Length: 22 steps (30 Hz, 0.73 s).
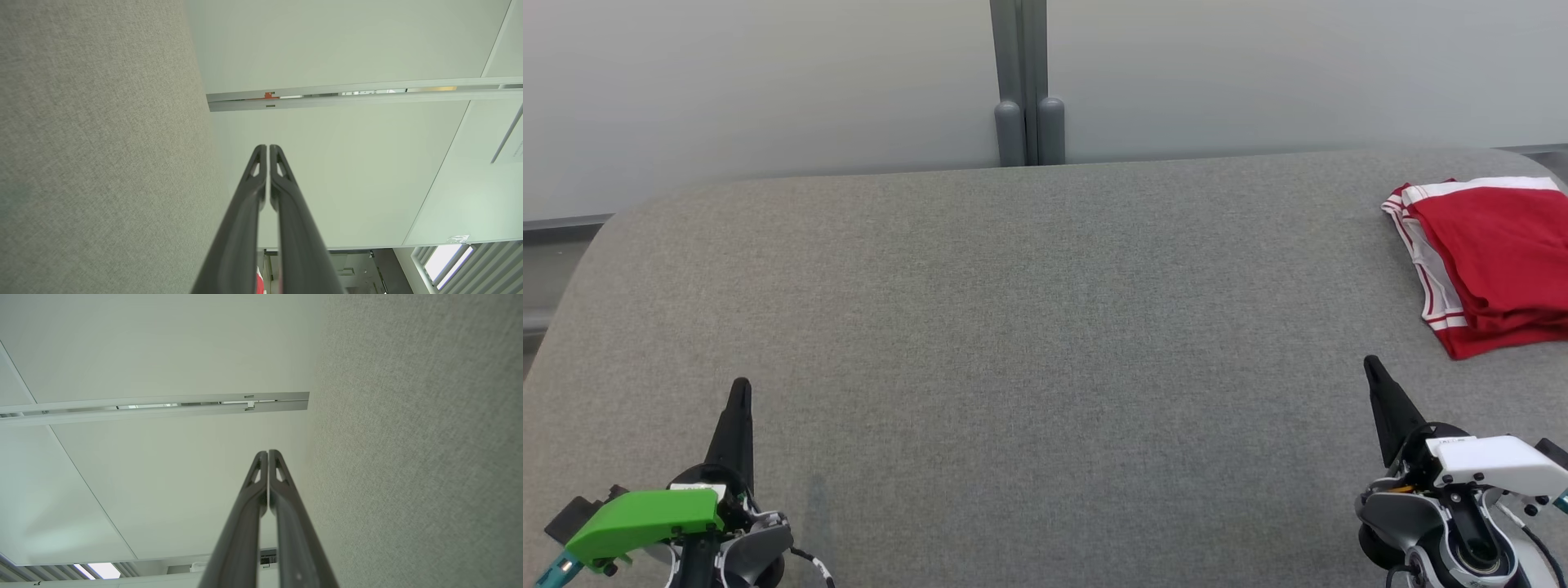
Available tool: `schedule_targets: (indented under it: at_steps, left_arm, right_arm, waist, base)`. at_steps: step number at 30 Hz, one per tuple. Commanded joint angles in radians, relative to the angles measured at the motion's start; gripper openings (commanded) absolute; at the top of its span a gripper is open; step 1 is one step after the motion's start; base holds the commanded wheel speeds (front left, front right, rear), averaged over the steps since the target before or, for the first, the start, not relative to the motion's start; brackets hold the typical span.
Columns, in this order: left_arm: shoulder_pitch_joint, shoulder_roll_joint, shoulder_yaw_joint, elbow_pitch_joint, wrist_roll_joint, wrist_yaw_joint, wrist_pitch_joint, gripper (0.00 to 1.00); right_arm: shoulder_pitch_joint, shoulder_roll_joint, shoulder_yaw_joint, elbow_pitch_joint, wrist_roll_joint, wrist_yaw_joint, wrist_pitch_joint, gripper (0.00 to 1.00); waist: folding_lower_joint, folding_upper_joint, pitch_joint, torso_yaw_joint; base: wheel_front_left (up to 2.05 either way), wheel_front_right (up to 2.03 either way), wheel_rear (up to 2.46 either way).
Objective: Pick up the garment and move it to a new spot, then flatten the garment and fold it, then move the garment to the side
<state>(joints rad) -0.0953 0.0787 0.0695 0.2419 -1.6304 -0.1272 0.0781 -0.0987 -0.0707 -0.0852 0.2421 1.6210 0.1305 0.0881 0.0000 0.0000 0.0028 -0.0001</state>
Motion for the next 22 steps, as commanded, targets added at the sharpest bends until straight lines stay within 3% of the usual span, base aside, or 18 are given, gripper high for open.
schedule_targets:
  at_steps: [1, 22]
  left_arm:
    - [-0.021, 0.003, 0.007, 0.003, -0.025, -0.008, 0.007, 0.00]
    - [-0.019, -0.006, 0.016, 0.003, -0.005, -0.007, 0.014, 0.00]
  right_arm:
    - [-0.014, 0.002, -0.005, 0.003, 0.020, 0.000, 0.009, 0.00]
    - [-0.012, 0.007, -0.011, 0.003, 0.006, 0.000, 0.014, 0.00]
  waist:
    - [0.0000, 0.0000, 0.000, 0.000]
    - [0.0000, 0.0000, 0.000, 0.000]
  base:
    - [0.00, 0.00, 0.00]
    - [0.00, 0.00, 0.00]
